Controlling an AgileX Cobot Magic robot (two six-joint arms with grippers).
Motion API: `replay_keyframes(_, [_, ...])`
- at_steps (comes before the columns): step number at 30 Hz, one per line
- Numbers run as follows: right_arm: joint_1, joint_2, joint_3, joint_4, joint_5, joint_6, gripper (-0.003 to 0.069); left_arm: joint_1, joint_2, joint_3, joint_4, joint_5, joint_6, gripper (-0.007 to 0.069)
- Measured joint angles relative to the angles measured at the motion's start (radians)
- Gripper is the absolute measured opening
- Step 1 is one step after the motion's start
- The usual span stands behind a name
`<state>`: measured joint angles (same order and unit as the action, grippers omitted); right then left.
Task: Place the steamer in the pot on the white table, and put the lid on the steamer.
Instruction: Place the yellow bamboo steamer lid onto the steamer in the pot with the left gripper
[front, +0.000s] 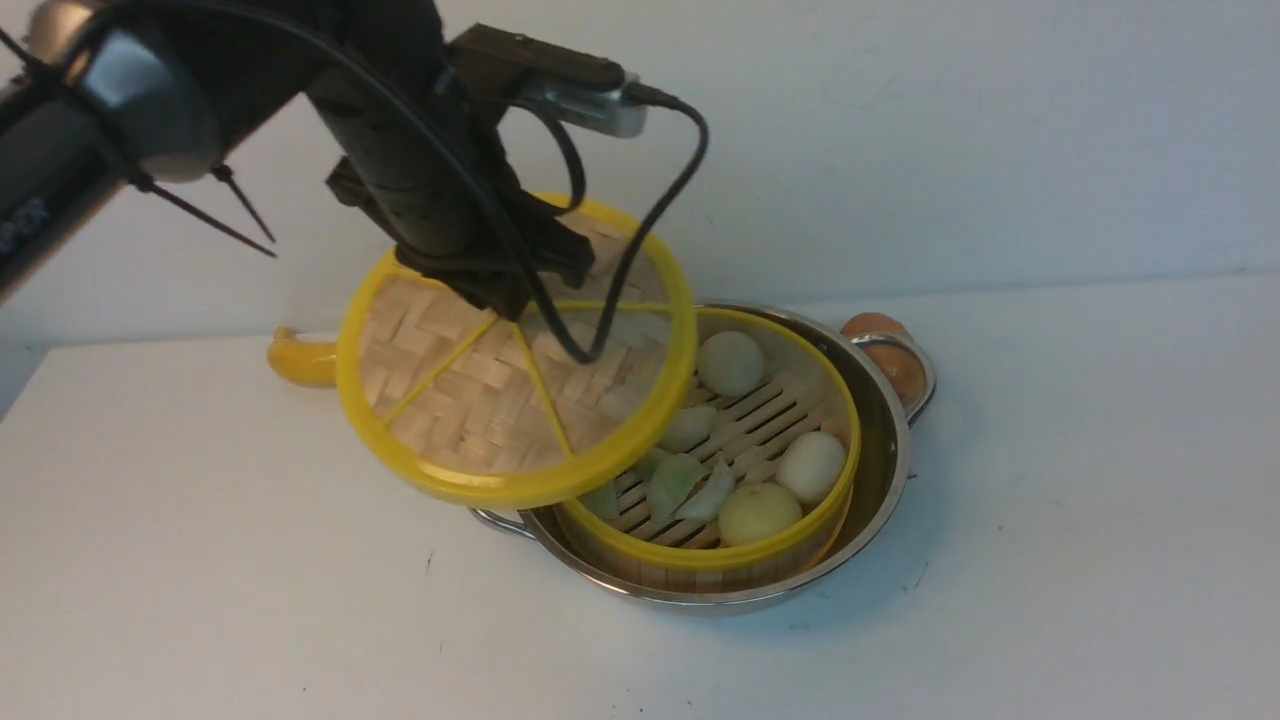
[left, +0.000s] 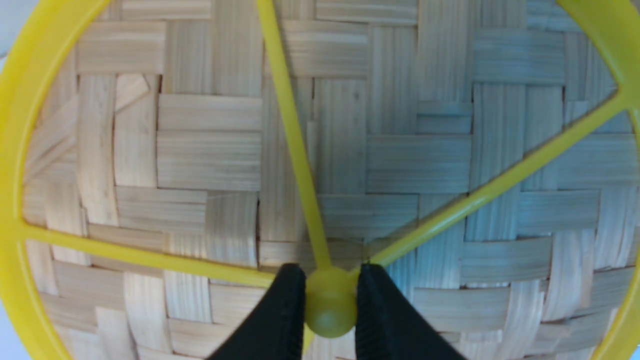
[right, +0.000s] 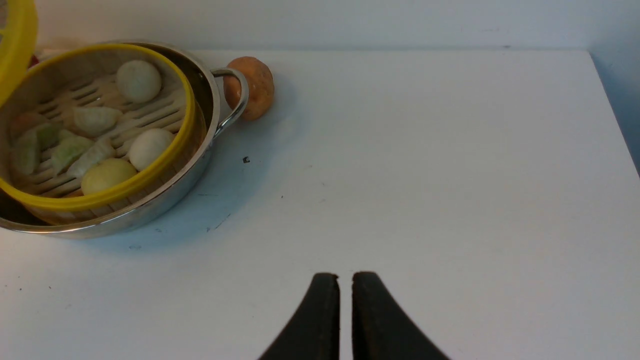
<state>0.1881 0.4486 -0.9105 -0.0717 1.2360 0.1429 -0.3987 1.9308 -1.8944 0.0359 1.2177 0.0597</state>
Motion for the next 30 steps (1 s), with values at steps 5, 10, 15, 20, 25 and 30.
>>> replay_keyframes(5, [0.0,0.0,0.0,0.0,0.0,0.0,0.0068,-0.062,0.086,-0.084,-0.013,0.001,-0.001,0.0121])
replay_keyframes(10, [0.0,0.0,0.0,0.0,0.0,0.0,0.0071,-0.101,0.155,-0.138,-0.02,0.001,-0.002,0.0121])
replay_keyframes(15, [0.0,0.0,0.001,0.003,0.0,0.0,0.0073,-0.107,0.19,-0.147,-0.029,0.001,-0.001,0.0121])
replay_keyframes(20, [0.0,0.0,0.001,0.01,0.0,0.0,0.0076,-0.107,0.191,-0.152,-0.03,0.002,0.002,0.0121])
replay_keyframes(25, [0.0,0.0,0.001,0.023,0.0,0.0,0.0078,-0.117,0.192,-0.154,-0.036,0.002,0.015,0.0121])
replay_keyframes(30, [0.0,0.0,0.001,0.023,0.0,0.0,0.008,-0.134,0.201,-0.155,-0.036,0.004,0.018,0.0121])
